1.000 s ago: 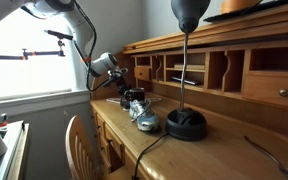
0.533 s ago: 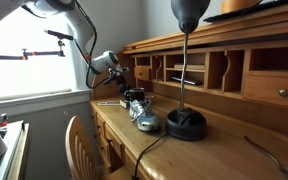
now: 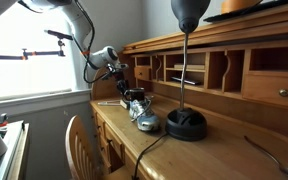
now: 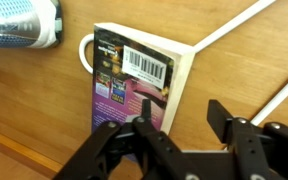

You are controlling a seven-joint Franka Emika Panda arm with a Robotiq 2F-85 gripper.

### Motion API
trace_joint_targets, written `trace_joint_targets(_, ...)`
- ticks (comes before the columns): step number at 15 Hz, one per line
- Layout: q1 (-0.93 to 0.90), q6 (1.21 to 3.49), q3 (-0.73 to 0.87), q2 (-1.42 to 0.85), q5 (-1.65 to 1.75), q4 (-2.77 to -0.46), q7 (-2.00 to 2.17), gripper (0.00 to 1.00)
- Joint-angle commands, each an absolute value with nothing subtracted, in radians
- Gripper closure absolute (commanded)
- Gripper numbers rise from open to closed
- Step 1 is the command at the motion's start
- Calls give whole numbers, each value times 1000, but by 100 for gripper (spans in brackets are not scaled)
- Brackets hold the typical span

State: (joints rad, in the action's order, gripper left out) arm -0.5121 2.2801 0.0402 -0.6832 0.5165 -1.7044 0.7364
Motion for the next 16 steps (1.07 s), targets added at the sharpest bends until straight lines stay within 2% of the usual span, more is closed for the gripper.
trace_joint_targets(1, -522, 2204, 30, -626, 497, -1759, 784, 7)
trace_joint_targets(2, -520, 2190, 27, -625, 503, -1765, 794, 0)
trace_joint_targets(16, -495, 2231, 55, -699, 551, -1777, 862, 0)
